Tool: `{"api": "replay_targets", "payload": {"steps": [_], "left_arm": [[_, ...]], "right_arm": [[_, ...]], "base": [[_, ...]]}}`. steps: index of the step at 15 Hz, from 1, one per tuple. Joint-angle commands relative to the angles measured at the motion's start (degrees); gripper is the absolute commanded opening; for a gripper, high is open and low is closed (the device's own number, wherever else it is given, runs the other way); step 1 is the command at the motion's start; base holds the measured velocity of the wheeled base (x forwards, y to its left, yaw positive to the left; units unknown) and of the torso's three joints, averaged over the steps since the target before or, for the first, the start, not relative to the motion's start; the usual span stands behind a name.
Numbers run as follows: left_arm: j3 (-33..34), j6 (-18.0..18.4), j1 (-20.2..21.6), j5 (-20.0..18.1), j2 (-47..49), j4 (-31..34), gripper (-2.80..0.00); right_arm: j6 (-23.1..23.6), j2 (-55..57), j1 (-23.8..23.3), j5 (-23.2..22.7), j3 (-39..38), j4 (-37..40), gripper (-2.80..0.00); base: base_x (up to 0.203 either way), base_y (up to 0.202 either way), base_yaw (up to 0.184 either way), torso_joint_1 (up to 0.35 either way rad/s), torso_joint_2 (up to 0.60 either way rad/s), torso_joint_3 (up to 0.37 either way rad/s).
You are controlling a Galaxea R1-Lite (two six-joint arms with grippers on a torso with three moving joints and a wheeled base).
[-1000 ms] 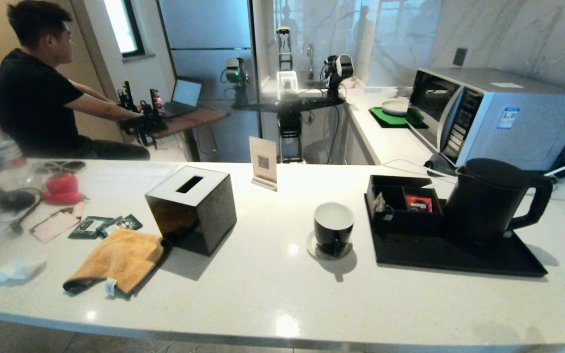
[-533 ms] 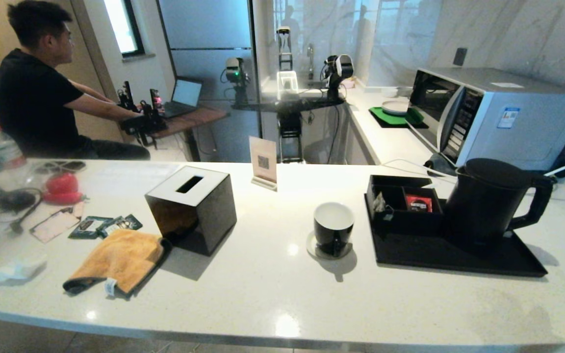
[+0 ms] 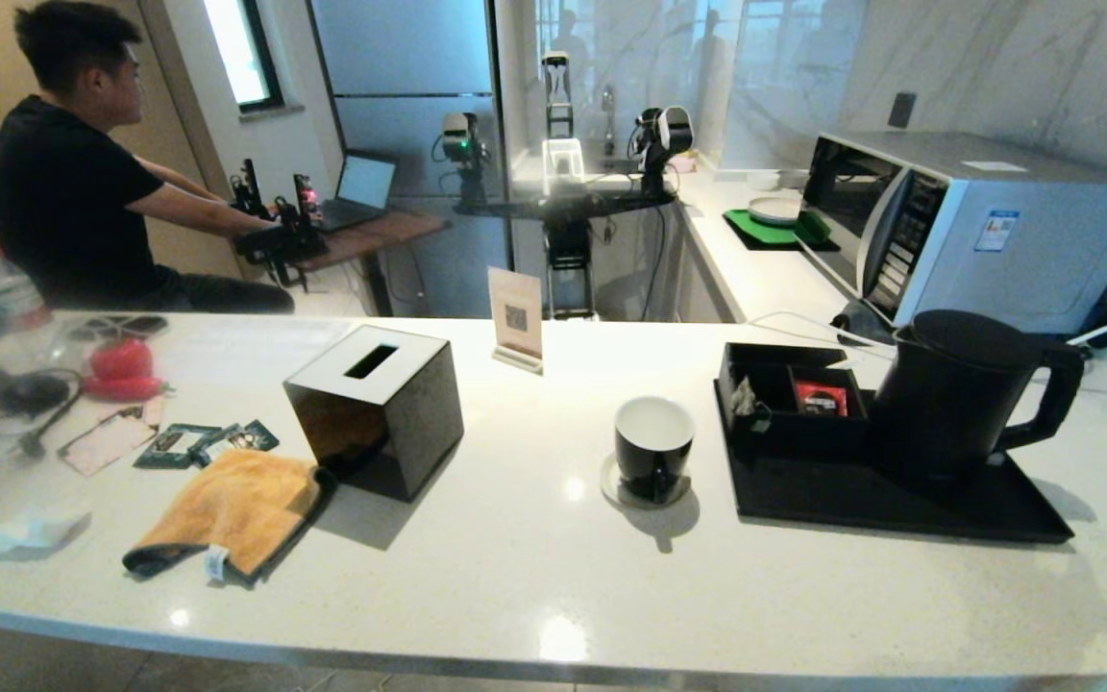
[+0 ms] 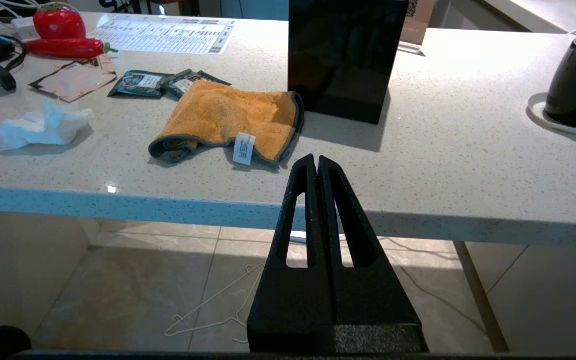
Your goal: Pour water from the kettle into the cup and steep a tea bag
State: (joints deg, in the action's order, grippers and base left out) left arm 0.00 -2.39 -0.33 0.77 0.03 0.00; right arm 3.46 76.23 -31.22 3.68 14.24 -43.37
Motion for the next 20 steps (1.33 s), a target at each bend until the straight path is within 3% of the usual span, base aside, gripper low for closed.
{"api": "replay_targets", "payload": {"steps": [1, 9, 13, 17, 20], "left_arm": [[0.0, -0.1, 0.0, 0.0, 0.1, 0.0, -2.8], [0.0, -0.1, 0.0, 0.0, 0.1, 0.0, -2.8], [0.0, -0.1, 0.0, 0.0, 0.1, 0.0, -2.8], [0.0, -0.1, 0.0, 0.0, 0.1, 0.0, -2.8], [0.0, -0.1, 0.0, 0.0, 0.1, 0.0, -2.8]], "right_arm": [[1.0, 8.9, 0.0, -0.1, 0.1, -7.2, 0.0], [1.5, 21.0, 0.1, -12.1, 4.8, -17.6, 0.0], [1.3, 25.1, 0.1, -12.9, 8.9, -20.7, 0.0], [1.3, 28.5, 0.1, -19.8, 9.1, -28.1, 0.0], [1.6, 32.0, 0.1, -19.9, 9.3, -32.3, 0.0]], "base": [[0.0, 0.0, 0.0, 0.0, 0.0, 0.0], [0.0, 0.0, 0.0, 0.0, 0.0, 0.0], [0.0, 0.0, 0.0, 0.0, 0.0, 0.0], [0.0, 0.0, 0.0, 0.0, 0.0, 0.0], [0.0, 0.0, 0.0, 0.0, 0.0, 0.0]]}}
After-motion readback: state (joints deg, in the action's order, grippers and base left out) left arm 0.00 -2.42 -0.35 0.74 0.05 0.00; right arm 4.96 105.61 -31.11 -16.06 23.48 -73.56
